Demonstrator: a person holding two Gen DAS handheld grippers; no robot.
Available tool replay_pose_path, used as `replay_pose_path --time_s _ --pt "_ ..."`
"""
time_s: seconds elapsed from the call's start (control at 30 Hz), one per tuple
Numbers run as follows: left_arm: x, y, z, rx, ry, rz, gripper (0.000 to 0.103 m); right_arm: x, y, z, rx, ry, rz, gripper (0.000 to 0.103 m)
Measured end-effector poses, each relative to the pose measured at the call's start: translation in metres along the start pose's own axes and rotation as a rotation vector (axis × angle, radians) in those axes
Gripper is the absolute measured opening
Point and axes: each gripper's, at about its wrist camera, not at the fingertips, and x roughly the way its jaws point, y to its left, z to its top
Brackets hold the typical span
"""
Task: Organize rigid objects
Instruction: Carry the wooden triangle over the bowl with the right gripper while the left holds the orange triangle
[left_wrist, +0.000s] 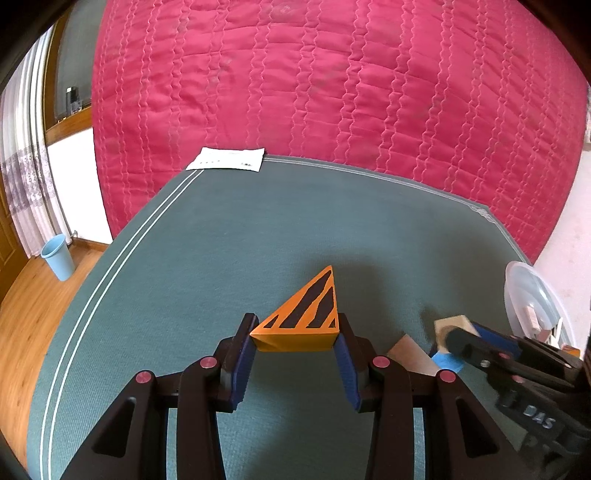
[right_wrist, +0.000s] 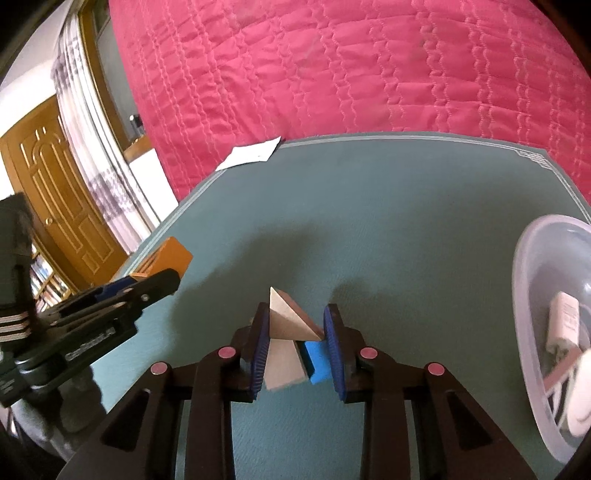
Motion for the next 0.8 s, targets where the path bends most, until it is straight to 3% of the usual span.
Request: replay_pose_path --time_s 0.37,0.8 --pt "-0.004 -0.005 -0.001 0.022 -0.013 -0.021 0.043 -0.048 -0.016 -0.011 0.072 -0.068 -0.019 0.030" --pt "-0.004 -0.010 -0.004 0.046 -0.013 -0.028 0.043 -0.089 -0.052 -0.020 0.166 -0.136 -0.111 0.030"
